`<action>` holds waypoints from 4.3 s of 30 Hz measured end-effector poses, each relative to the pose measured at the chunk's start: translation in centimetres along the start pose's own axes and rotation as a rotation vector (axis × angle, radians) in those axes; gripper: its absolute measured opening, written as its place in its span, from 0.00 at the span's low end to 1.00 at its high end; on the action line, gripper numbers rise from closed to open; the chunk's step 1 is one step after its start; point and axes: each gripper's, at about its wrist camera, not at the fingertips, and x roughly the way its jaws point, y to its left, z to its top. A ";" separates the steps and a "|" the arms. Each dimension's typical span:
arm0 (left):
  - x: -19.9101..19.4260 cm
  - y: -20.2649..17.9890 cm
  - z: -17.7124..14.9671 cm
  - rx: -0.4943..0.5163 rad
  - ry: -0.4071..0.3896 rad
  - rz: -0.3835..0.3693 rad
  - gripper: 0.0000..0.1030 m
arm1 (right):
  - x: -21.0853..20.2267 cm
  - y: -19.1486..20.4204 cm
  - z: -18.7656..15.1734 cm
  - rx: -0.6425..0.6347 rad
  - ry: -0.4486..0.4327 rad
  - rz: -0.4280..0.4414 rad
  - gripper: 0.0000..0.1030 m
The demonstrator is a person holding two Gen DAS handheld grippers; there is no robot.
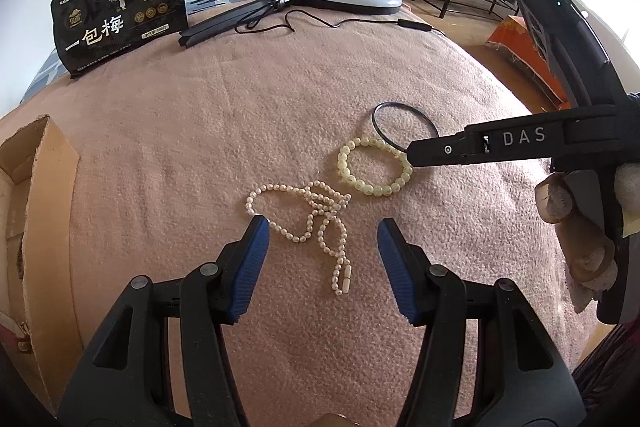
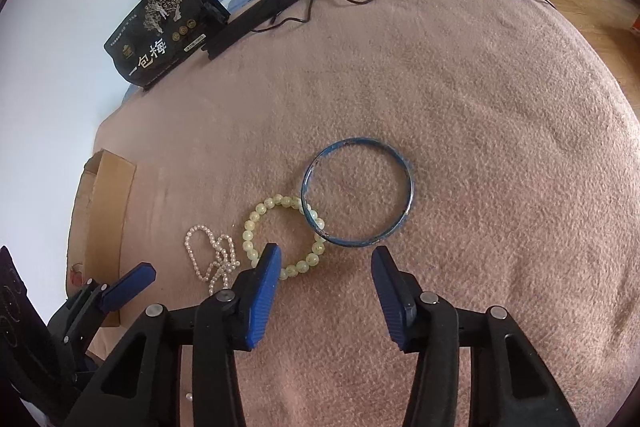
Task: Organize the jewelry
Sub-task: 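Lower the left gripper onto the pearl necklace while the right approaches the cream bead bracelet, then close the left gripper on the pearl necklace while the right grips the cream bead bracelet, then lift and carry the pearl necklace with the left gripper while the right carries the bracelet over the box, then lower and open the left gripper in the box while the right releases the bracelet inside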
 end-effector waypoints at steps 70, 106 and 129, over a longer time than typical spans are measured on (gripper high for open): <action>-10.8 4.7 1.7 -0.189 -0.252 -0.031 0.05 | -7.9 7.4 -1.6 -0.121 -0.193 0.006 0.05; -20.7 18.3 -2.4 -0.372 -0.433 0.132 0.05 | -6.2 22.7 -1.5 -0.321 -0.242 0.144 0.05; -19.7 25.0 -5.1 -0.470 -0.410 0.217 0.05 | -0.1 32.2 -2.2 -0.459 -0.199 0.199 0.05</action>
